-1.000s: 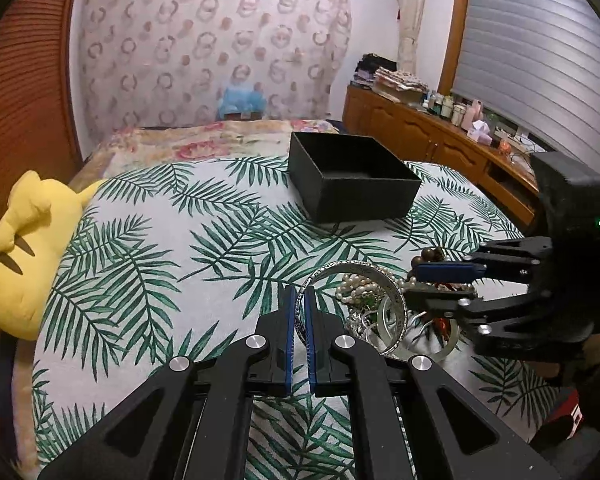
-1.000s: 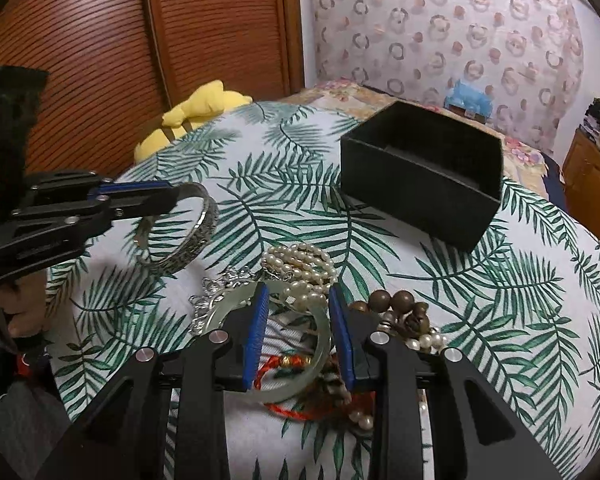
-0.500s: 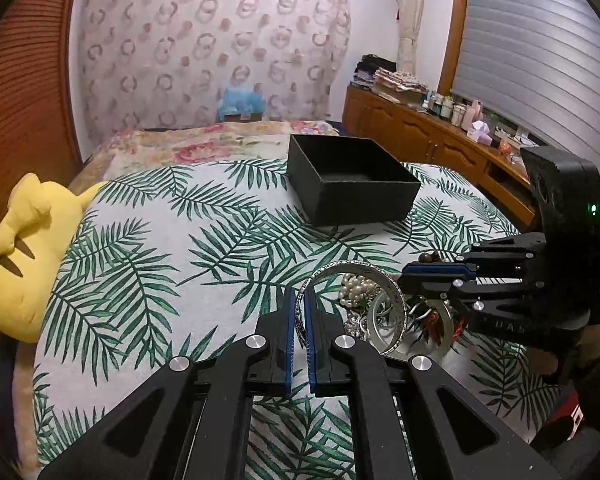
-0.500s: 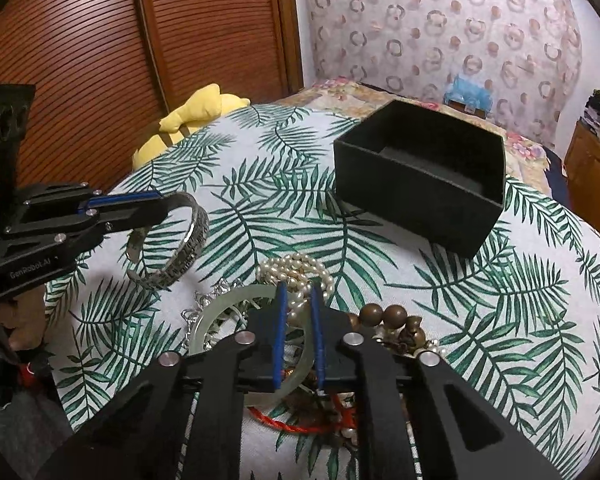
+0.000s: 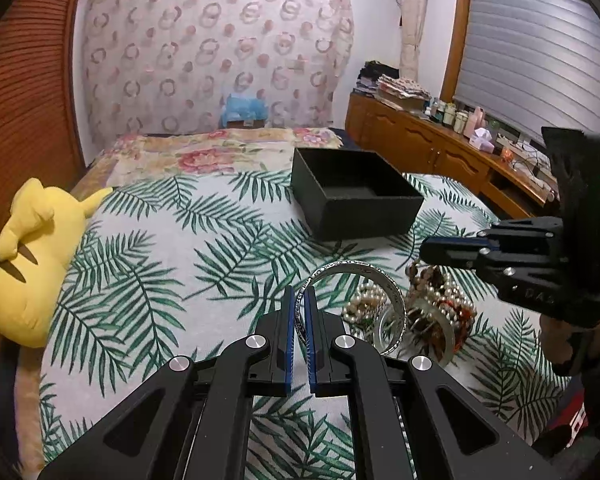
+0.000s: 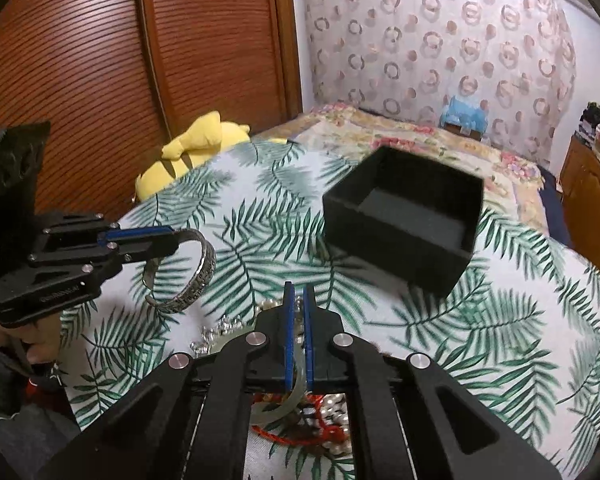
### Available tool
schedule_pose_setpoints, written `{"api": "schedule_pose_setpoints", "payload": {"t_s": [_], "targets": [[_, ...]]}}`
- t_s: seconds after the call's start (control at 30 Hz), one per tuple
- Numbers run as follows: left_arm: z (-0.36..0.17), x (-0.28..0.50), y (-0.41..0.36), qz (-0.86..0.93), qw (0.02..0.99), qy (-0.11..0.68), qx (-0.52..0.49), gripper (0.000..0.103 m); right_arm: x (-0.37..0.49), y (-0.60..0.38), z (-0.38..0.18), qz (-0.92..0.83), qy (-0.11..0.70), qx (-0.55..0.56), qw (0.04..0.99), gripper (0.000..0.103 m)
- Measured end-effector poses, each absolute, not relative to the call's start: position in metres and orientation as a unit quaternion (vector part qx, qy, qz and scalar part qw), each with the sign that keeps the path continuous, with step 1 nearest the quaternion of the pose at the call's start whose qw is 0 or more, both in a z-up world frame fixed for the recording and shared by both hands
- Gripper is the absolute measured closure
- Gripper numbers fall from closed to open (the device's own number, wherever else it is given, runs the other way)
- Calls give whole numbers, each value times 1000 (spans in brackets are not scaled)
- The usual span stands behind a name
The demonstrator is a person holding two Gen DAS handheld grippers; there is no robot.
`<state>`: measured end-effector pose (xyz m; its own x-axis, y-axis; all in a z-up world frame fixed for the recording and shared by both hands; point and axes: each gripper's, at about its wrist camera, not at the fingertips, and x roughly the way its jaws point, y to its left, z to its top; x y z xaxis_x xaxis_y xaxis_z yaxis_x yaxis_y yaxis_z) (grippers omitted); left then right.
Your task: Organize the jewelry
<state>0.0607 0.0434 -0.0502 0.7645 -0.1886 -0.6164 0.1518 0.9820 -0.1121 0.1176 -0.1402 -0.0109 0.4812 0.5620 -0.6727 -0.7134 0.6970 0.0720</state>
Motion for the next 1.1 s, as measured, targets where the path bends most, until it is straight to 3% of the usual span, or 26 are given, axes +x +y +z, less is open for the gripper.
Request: {"api": "schedule_pose_setpoints", "payload": {"t_s": [1.1], "targets": [[-7, 80, 40, -89, 954, 287, -24, 99, 120, -161, 130, 353, 225, -116, 901, 98]]}}
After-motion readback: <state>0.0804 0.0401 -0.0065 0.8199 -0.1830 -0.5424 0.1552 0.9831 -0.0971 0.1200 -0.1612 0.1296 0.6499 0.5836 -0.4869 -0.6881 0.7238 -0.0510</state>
